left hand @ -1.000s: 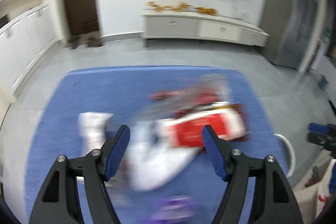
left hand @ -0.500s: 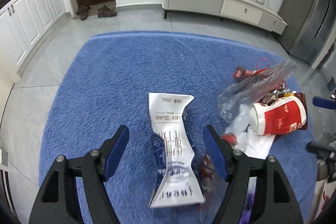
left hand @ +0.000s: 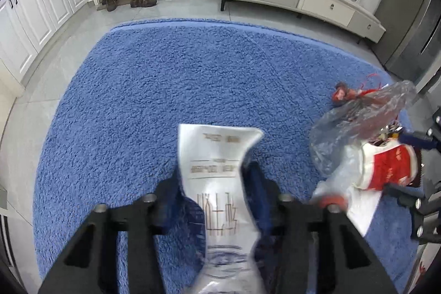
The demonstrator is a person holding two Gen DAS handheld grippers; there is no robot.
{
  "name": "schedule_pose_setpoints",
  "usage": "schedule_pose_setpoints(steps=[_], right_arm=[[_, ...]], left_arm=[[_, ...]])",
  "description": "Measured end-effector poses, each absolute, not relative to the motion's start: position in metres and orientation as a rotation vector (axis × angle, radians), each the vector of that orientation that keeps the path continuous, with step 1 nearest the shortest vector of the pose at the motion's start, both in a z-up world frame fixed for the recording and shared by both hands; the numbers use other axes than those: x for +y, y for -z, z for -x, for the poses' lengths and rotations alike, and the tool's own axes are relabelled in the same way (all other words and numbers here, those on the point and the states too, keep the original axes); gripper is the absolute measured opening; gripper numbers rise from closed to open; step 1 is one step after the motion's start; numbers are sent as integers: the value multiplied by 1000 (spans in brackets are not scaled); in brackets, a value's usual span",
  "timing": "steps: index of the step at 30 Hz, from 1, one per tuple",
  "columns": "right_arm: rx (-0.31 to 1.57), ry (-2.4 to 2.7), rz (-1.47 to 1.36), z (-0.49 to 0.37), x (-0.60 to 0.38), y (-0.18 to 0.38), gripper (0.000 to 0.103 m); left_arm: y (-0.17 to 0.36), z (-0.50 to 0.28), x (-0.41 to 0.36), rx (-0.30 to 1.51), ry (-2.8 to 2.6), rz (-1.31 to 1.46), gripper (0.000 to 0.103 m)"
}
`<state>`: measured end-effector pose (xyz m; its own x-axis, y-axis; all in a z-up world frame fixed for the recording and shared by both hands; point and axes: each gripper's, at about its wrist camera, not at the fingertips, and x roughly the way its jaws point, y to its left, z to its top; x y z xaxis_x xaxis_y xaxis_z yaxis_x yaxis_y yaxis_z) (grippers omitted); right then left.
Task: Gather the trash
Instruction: 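Grasp the white milk carton with the left gripper while the right gripper grasps the red-white bag, then carry the carton and bag over the white bin and open both grippers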
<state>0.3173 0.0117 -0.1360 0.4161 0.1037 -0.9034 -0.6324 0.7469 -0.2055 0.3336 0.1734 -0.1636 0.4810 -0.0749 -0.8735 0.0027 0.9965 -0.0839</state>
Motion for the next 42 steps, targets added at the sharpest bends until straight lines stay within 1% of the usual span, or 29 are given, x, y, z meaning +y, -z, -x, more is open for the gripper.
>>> schedule_pose_setpoints(steps=[2, 3, 4, 7, 9, 10, 11, 12, 17, 21, 24, 27, 32, 34, 38, 42], right_arm=[[1030, -504, 560, -312, 8, 127, 28], [1026, -510, 545, -309, 7, 124, 18], [1021, -506, 536, -308, 6, 121, 1], [1047, -531, 533, -301, 4, 121, 4], [1045, -551, 563, -294, 9, 125, 24], [1039, -556, 565, -293, 10, 126, 53], [1027, -552, 570, -292, 12, 126, 73], [1009, -533, 587, -292, 13, 126, 75], [990, -524, 661, -302, 16, 129, 73], [1046, -552, 699, -316, 15, 142, 73], [1060, -580, 678, -323, 16, 147, 73], [1066, -596, 677, -325, 18, 148, 69], [1085, -608, 666, -315, 16, 146, 59], [1089, -603, 663, -307, 14, 146, 57], [1070, -589, 599, -291, 5, 135, 57], [1027, -604, 423, -275, -14, 110, 57]], left_arm=[[161, -329, 176, 1053, 41, 85, 40], [159, -325, 177, 1044, 37, 83, 40], [158, -320, 177, 1039, 38, 87, 40], [153, -306, 178, 1027, 44, 109, 40], [148, -298, 180, 1016, 36, 116, 40], [146, -295, 182, 1012, 35, 121, 40], [143, -292, 184, 1005, 30, 128, 40], [141, -289, 187, 1001, 28, 133, 40], [136, -282, 200, 985, 10, 138, 40], [137, -280, 205, 983, 5, 147, 40], [139, -278, 206, 982, 9, 147, 40], [139, -273, 206, 977, 13, 139, 40], [130, -260, 203, 956, 17, 134, 40], [124, -253, 200, 945, 18, 132, 40], [112, -237, 200, 924, 26, 127, 40], [95, -223, 197, 895, 32, 125, 40]])
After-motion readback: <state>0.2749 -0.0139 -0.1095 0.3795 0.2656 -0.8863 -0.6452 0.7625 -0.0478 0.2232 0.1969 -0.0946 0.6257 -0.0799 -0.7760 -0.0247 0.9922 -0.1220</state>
